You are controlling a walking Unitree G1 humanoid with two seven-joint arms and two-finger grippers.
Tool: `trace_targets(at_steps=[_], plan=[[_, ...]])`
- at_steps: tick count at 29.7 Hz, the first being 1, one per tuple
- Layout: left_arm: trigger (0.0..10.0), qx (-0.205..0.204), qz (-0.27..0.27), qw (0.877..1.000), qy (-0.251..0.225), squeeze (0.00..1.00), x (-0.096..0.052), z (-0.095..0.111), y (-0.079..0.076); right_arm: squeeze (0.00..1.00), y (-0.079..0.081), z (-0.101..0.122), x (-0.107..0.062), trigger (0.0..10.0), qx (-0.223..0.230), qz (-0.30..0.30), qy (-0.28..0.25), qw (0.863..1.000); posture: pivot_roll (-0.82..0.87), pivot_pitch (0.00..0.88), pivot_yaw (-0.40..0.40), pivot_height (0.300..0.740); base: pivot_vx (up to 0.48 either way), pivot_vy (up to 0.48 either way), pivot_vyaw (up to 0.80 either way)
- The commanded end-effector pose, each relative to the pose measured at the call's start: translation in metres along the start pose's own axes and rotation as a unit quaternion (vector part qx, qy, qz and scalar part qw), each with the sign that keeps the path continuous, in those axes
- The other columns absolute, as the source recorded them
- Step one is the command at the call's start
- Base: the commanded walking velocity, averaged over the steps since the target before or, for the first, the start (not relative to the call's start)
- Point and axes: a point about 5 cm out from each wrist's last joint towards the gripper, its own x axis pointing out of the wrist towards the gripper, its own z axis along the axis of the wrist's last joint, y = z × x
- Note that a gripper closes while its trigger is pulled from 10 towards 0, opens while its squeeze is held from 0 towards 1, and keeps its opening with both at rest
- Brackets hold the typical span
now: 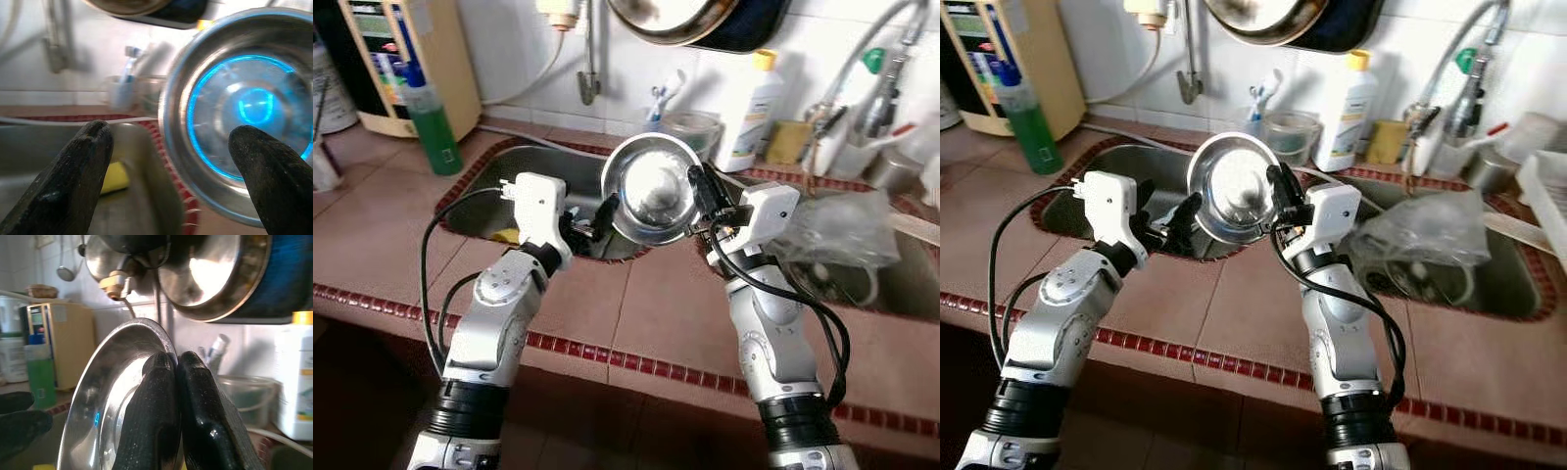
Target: Kitchen organization
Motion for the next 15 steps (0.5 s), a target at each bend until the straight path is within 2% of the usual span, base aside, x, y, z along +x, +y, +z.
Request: trace_targets(at_steps=[1,15], plan=[[10.0,0.004,-0.002,1.0,0.006,0.0,-0.0008,-0.0006,0.0009,0.0,-0.0006,0.0029,-0.0009,10.0,-0.004,-0.002,-0.008,1.0,-0.07,0.0,0.009,0.74,0.0,0.401,0.0],[10.0,0.011,-0.01,1.0,0.009,0.0,-0.0013,-0.0012,0.0005,0.0,0.0027,0.0002,-0.0022,10.0,-0.003,0.002,-0.004,1.0,-0.06,0.0,0.009,0.74,0.0,0.391,0.0]])
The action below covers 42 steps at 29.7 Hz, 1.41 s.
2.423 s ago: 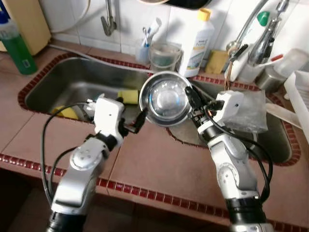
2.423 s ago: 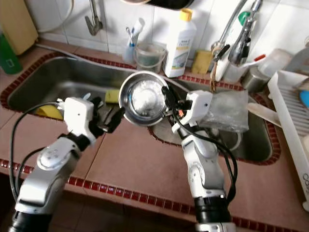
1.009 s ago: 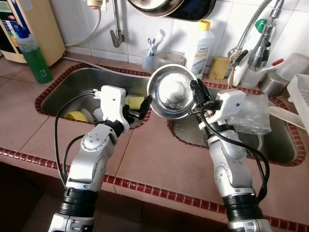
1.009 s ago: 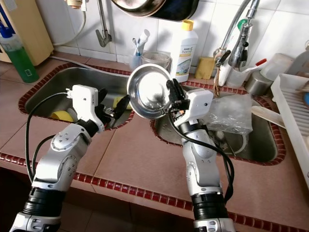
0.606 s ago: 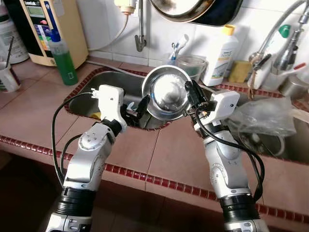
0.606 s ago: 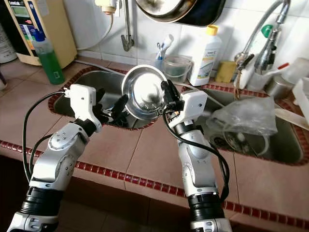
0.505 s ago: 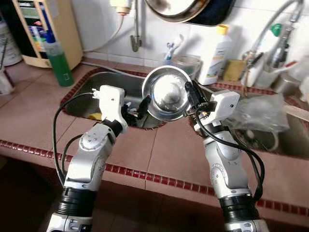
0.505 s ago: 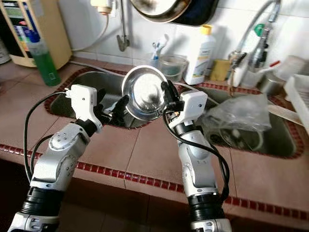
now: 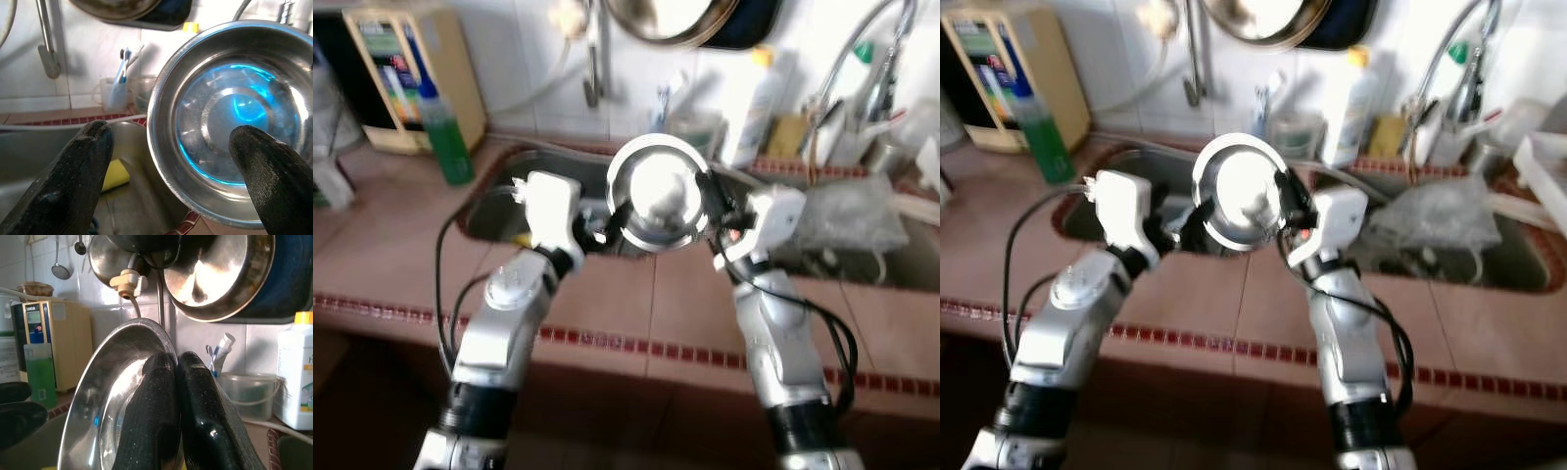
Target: Kitchen organization
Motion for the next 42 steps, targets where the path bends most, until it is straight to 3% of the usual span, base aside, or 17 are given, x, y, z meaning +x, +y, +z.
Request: trace_targets(at_steps=[1,10,32,34,42], plan=[[10.0,0.008,0.009,1.0,0.003,0.0,-0.003,0.001,0.006,0.0,0.007,0.005,0.005,10.0,0.002,0.009,-0.015,1.0,-0.06,0.0,0.009,0.74,0.0,0.345,0.0],[10.0,0.033,0.002,0.999,0.007,0.0,-0.004,-0.002,0.004,0.0,0.008,0.003,0.003,10.0,0.003,0.011,-0.01,1.0,-0.06,0.0,0.009,0.74,0.062,0.028,0.0],[10.0,0.04,-0.002,0.999,0.002,0.0,-0.004,0.0,0.003,0.0,0.008,0.001,0.002,10.0,0.001,0.01,-0.005,1.0,-0.06,0.0,0.012,0.74,0.395,0.0,0.0],[10.0,0.027,-0.005,1.0,-0.011,0.0,-0.005,0.002,0.001,0.0,0.007,0.002,0.002,10.0,0.0,0.01,-0.005,1.0,-0.06,0.0,0.011,0.74,0.0,0.0,0.0],[10.0,0.039,-0.04,0.998,-0.019,0.0,-0.008,0.003,-0.009,0.0,0.005,-0.002,0.0,10.0,-0.003,0.008,0.005,1.0,-0.06,0.0,0.008,0.74,0.0,0.0,0.0]])
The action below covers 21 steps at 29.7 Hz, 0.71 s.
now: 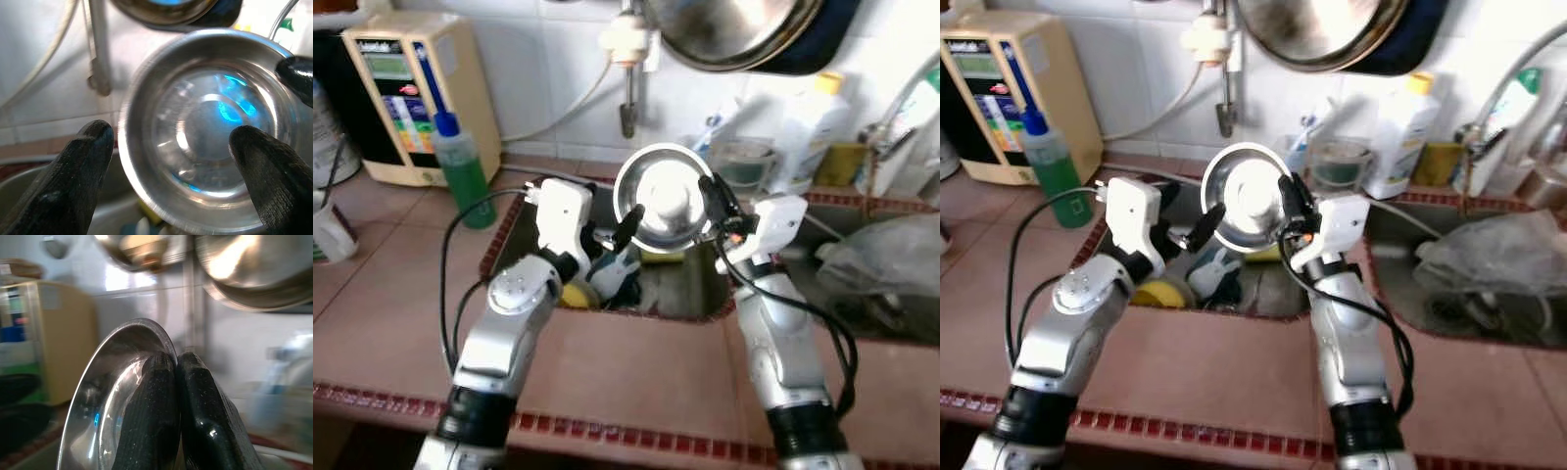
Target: Kitchen organization
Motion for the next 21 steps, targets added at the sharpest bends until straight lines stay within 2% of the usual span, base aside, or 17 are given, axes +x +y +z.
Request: trace_targets(at_steps=[1,7,11,15,21], plan=[[10.0,0.01,-0.02,1.0,-0.008,0.0,0.001,0.003,-0.007,0.0,-0.01,0.001,-0.002,10.0,-0.006,-0.011,0.004,1.0,-0.06,0.0,0.008,0.74,0.0,0.0,0.0],[10.0,0.029,-0.062,0.998,-0.009,0.0,-0.005,0.003,-0.017,0.0,-0.021,-0.005,-0.002,10.0,-0.008,-0.022,0.02,1.0,-0.06,0.012,0.01,0.74,0.0,0.0,0.0],[10.0,0.037,-0.104,0.994,0.002,0.0,-0.015,0.0,-0.028,0.0,-0.031,-0.004,0.002,10.0,-0.014,-0.027,0.025,0.999,-0.05,0.047,0.014,0.74,0.0,0.0,0.0],[10.0,0.05,-0.116,0.992,0.013,0.0,-0.02,-0.003,-0.031,0.0,-0.034,-0.003,0.004,10.0,-0.017,-0.027,0.025,0.999,-0.04,0.069,0.022,0.74,0.0,0.0,0.0],[10.0,0.046,-0.129,0.99,0.033,0.0,-0.033,-0.006,-0.034,0.0,-0.036,-0.008,0.004,10.0,-0.009,-0.034,0.034,0.999,-0.04,0.128,0.042,0.74,0.0,0.0,0.0]])
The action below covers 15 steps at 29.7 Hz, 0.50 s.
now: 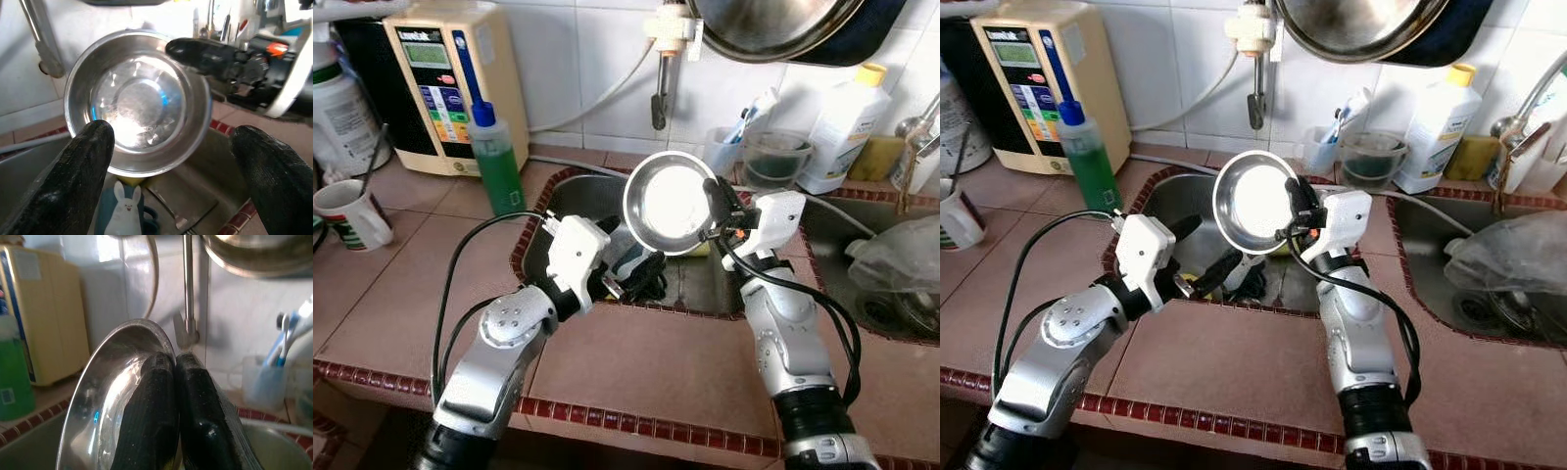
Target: Kitchen organization
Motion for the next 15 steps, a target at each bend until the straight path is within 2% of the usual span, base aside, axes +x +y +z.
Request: trace_targets(at_steps=[1,15], plan=[[10.0,0.0,-0.012,1.0,0.008,0.0,-0.003,0.0,-0.004,0.0,-0.002,0.002,0.002,10.0,0.008,-0.005,-0.007,1.0,-0.04,0.128,0.042,0.74,0.0,0.0,0.0],[10.0,-0.002,-0.014,1.0,0.024,0.0,-0.014,0.002,-0.004,0.0,-0.001,-0.021,0.001,10.0,0.086,-0.026,0.066,0.994,-0.01,0.174,0.055,0.74,0.0,0.0,0.0]])
